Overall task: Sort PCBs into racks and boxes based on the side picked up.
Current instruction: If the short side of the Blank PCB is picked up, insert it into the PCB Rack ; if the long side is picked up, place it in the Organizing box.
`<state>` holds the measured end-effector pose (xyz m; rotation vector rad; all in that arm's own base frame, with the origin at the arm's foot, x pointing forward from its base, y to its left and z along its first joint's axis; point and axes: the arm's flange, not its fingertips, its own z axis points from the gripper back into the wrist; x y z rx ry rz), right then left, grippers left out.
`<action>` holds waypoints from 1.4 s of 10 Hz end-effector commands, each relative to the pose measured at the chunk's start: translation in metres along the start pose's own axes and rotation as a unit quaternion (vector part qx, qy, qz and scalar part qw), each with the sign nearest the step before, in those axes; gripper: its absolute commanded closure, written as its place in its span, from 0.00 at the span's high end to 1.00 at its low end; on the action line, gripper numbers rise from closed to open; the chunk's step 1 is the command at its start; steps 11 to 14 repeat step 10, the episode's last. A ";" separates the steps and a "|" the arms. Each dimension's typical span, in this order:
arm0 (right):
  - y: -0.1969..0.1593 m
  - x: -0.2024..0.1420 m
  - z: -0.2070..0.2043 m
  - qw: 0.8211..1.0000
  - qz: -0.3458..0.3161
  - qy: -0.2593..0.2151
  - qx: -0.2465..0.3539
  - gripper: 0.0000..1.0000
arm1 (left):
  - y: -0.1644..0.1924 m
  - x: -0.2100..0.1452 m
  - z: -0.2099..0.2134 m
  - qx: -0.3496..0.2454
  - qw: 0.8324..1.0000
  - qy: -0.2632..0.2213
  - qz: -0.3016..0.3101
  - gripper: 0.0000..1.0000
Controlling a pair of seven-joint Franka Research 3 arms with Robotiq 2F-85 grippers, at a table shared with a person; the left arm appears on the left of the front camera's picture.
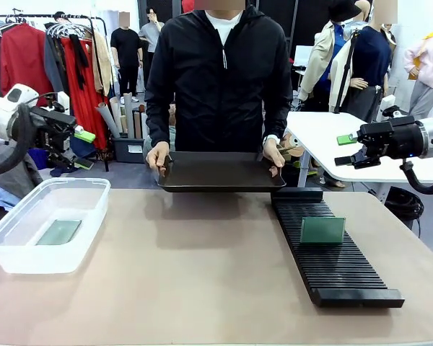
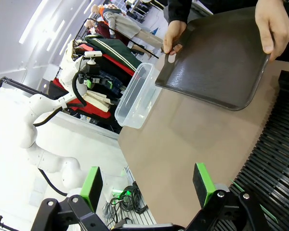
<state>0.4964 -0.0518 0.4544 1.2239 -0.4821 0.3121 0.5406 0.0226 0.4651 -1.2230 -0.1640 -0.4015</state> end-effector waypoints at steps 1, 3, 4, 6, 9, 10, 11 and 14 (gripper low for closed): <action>0.002 0.001 0.000 1.000 0.001 -0.001 0.000 1.00 | -0.001 0.007 0.013 -0.035 0.999 -0.013 0.002 1.00; 0.002 0.001 0.000 1.000 0.001 -0.001 0.000 1.00 | -0.001 0.010 0.010 -0.030 0.999 -0.027 0.003 1.00; 0.002 0.001 0.000 1.000 0.001 -0.001 0.000 1.00 | 0.002 0.001 0.009 -0.023 1.000 -0.007 0.002 1.00; 0.002 0.001 0.000 1.000 0.001 -0.001 0.000 1.00 | 0.002 0.001 0.009 -0.023 1.000 -0.007 0.002 1.00; 0.002 0.001 0.000 1.000 0.001 -0.001 0.000 1.00 | 0.002 0.001 0.009 -0.023 1.000 -0.007 0.002 1.00; 0.002 0.001 0.000 1.000 0.001 -0.001 0.000 1.00 | 0.002 0.001 0.009 -0.023 1.000 -0.007 0.002 1.00; 0.002 0.001 0.000 1.000 0.001 -0.001 0.000 1.00 | 0.002 0.001 0.009 -0.023 1.000 -0.007 0.002 1.00; 0.002 0.001 0.000 1.000 0.001 -0.001 0.000 1.00 | 0.002 0.001 0.009 -0.023 1.000 -0.007 0.002 1.00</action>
